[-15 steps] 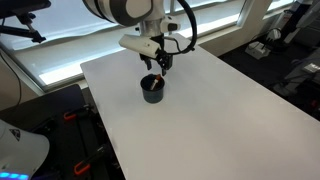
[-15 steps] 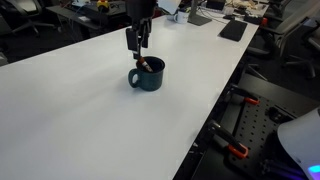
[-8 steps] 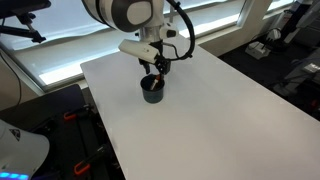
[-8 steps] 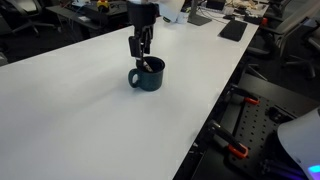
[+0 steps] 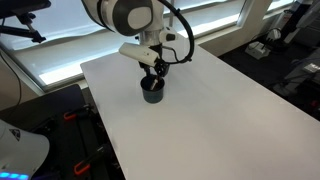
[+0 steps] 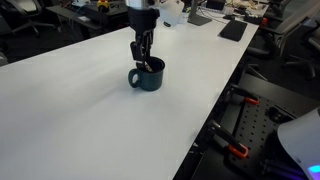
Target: Put the red marker on the table.
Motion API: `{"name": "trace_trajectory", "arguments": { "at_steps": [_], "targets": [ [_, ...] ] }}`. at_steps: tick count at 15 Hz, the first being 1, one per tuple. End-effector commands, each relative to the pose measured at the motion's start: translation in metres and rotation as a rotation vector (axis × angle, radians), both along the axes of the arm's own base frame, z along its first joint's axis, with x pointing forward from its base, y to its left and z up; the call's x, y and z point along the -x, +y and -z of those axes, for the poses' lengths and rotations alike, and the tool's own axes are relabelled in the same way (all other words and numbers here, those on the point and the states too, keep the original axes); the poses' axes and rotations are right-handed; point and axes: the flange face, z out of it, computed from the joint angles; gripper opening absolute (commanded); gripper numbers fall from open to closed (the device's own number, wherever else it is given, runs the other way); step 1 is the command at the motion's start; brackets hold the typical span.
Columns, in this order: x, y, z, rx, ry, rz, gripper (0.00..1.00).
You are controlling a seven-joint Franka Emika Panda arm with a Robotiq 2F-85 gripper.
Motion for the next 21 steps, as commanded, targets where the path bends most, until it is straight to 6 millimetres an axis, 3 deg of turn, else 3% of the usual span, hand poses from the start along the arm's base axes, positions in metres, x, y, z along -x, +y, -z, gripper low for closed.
{"name": "trace_trajectory", "arguments": {
  "at_steps": [1,5,13,15,16,17,20,21],
  "targets": [
    [0.0,0.0,0.0,-0.016,-0.02,-0.024,0.57],
    [-0.001,-0.006,0.003,-0.015,-0.016,-0.029,0.63],
    [-0.002,-0.017,0.006,-0.022,-0.004,0.006,0.58],
    [-0.002,-0.019,0.006,-0.023,-0.002,0.011,0.5],
    [-0.002,-0.019,0.006,-0.024,0.0,0.012,0.3],
    [-0.001,-0.02,0.005,-0.025,0.0,0.012,0.28],
    [-0.001,-0.019,0.004,-0.026,0.0,0.004,0.04],
    [0.0,-0.019,0.004,-0.027,0.0,-0.004,0.01]
  ]
}}
